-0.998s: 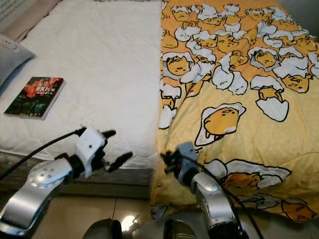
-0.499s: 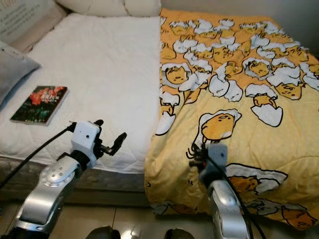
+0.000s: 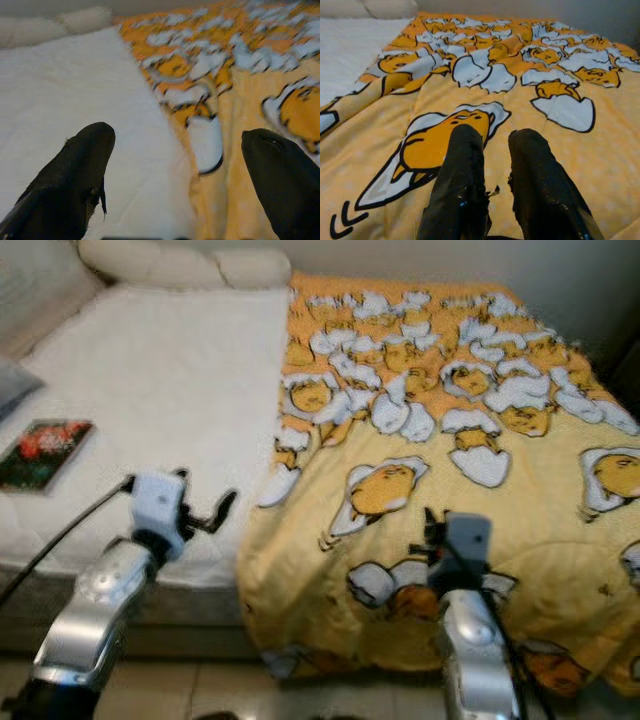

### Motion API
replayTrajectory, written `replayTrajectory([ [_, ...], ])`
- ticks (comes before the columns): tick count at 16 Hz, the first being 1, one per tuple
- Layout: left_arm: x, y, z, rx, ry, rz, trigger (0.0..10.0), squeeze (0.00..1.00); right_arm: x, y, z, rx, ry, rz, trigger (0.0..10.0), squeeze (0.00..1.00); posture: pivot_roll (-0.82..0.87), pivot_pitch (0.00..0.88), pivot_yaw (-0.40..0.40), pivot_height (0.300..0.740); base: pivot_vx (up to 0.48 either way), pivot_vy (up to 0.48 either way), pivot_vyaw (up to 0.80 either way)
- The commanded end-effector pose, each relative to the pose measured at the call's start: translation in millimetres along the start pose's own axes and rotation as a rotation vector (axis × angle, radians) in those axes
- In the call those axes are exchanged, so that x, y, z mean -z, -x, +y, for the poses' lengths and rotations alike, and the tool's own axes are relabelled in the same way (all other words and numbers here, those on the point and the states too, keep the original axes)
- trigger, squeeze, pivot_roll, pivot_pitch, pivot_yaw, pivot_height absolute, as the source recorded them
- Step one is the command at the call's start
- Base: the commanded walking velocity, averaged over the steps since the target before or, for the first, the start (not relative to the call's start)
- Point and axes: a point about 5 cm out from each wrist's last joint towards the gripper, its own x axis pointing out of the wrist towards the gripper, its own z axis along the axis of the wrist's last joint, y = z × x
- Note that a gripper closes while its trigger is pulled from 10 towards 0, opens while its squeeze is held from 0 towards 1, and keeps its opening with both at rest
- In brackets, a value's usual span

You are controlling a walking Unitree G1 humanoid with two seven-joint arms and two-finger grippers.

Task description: Clean up the room

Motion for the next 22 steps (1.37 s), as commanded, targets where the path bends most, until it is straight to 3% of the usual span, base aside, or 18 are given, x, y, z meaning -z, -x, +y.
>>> replayTrajectory([
  [1,-2.5,-0.4,4.0,-0.026,0.006,-0.014,10.0,0.00,0.0,0.1,-7.3,0.048,0.045,0.016,10.0,0.00,0.04,0.021,0.018,0.740,0.000,-0.480,0.00],
  [3,-2.1,-1.7,4.6,-0.034,0.014,-0.013,10.0,0.00,-2.2,-1.8,-12.1,0.079,0.017,0.006,10.0,0.00,0.04,0.024,0.024,0.740,0.000,-0.480,0.00],
  [7,-2.0,-6.9,-2.4,-0.022,0.027,-0.017,10.0,0.00,-4.3,-3.4,-19.2,0.132,0.052,0.007,10.0,0.00,0.02,0.024,0.031,0.740,0.000,-0.480,0.00],
  [16,-2.6,-12.1,-5.4,-0.027,0.040,-0.030,10.0,0.00,-0.4,-7.5,-18.4,0.135,0.049,0.055,10.0,0.00,0.01,0.016,0.018,0.740,0.000,-0.477,0.00],
  [22,-0.4,-13.6,-7.8,-0.018,0.068,-0.024,10.0,0.00,6.0,-5.2,-24.8,0.181,0.044,0.096,10.0,0.00,0.01,0.020,0.017,0.740,0.000,0.000,-0.80],
])
